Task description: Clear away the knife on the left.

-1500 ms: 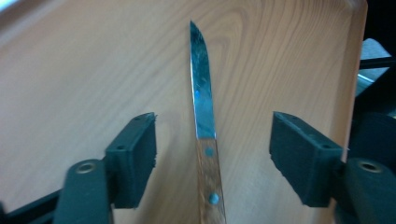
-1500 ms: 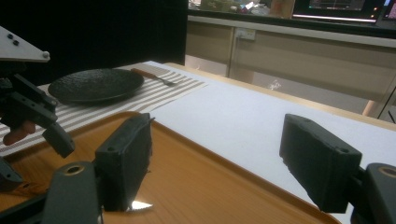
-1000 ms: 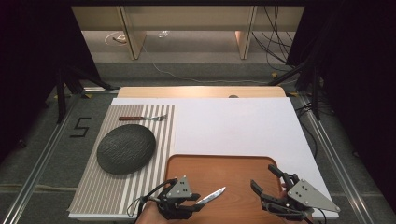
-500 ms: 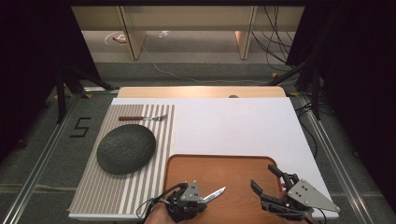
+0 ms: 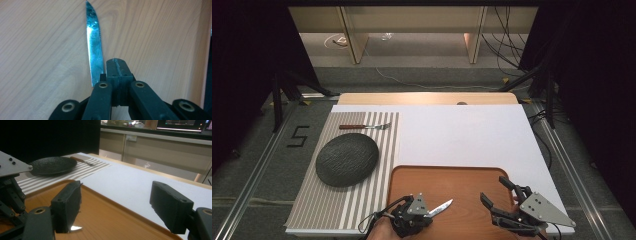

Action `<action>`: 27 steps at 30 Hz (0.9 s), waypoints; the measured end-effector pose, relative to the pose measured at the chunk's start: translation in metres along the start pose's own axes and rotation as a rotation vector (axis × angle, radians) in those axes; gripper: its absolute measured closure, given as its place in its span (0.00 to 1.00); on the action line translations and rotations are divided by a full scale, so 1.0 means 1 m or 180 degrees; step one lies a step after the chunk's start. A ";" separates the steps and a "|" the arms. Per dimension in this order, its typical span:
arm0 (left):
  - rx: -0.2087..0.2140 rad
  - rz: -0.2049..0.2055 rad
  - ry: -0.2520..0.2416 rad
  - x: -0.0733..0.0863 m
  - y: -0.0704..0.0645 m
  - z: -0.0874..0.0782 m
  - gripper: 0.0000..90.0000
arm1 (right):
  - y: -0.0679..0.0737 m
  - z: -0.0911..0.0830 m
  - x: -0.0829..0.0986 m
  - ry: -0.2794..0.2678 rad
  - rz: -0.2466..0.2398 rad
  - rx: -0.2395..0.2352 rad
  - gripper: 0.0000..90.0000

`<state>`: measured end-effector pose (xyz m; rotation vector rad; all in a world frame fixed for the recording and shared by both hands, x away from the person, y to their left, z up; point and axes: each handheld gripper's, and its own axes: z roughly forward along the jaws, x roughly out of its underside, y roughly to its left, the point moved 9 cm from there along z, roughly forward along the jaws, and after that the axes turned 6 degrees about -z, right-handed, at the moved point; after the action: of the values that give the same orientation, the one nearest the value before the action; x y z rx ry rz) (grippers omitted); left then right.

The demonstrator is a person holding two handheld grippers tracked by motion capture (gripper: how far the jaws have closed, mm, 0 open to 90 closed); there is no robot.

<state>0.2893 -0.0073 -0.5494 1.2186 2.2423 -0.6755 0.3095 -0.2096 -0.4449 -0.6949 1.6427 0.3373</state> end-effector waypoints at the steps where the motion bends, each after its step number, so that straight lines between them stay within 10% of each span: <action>1: -0.0017 -0.0005 0.0003 0.000 0.001 0.000 1.00 | 0.000 0.000 0.000 0.0000 0.0001 0.0000 0.29; 27: -0.0108 -0.0078 0.0162 0.010 0.017 -0.014 1.00 | 0.000 -0.001 0.000 0.0003 0.0000 0.0007 0.29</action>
<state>0.2963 0.0161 -0.5480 1.2066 2.3045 -0.6195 0.3093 -0.2102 -0.4448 -0.6933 1.6437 0.3351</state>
